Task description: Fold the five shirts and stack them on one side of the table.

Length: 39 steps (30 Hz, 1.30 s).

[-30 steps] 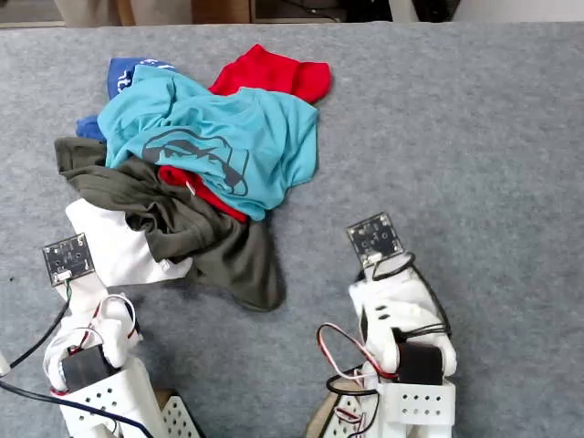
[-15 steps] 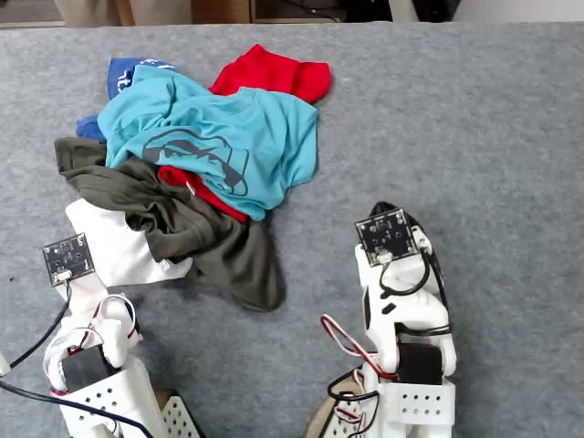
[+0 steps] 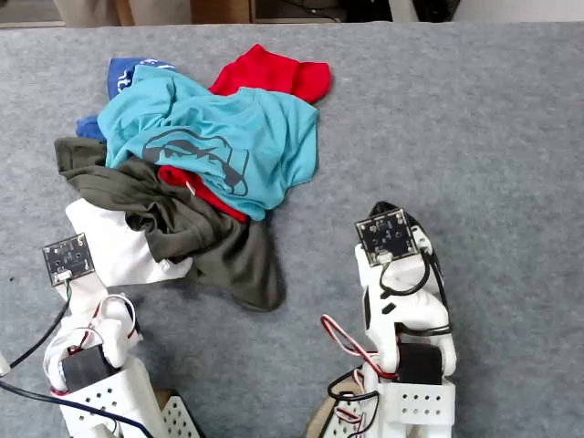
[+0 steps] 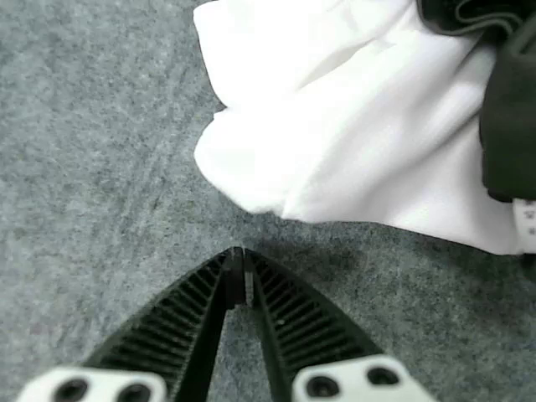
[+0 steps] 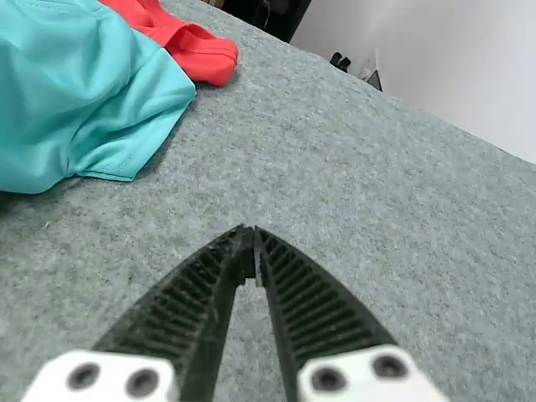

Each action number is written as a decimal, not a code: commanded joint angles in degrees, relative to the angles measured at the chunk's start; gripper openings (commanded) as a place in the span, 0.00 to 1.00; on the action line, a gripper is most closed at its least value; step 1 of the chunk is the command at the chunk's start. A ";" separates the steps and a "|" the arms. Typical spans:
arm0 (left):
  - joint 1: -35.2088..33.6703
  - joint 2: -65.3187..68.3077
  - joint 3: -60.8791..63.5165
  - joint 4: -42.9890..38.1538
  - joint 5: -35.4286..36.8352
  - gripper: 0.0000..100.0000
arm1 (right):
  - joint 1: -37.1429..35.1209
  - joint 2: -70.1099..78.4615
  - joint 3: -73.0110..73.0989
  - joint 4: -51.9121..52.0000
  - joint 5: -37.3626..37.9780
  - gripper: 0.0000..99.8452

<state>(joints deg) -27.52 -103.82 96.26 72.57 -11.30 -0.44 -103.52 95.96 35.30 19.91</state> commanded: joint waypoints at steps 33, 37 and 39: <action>-0.18 -0.40 0.62 0.35 -0.18 0.02 | -10.42 -6.29 -7.43 17.93 0.44 0.00; -0.18 -0.40 0.62 0.35 -0.18 0.02 | -10.51 -5.67 -14.02 25.67 0.53 0.00; -0.18 -0.40 0.62 0.35 -0.18 0.02 | -10.42 -3.38 -16.13 27.34 1.32 0.00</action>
<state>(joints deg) -27.52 -103.82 96.26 72.57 -11.30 -10.20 -103.52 85.05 60.18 20.00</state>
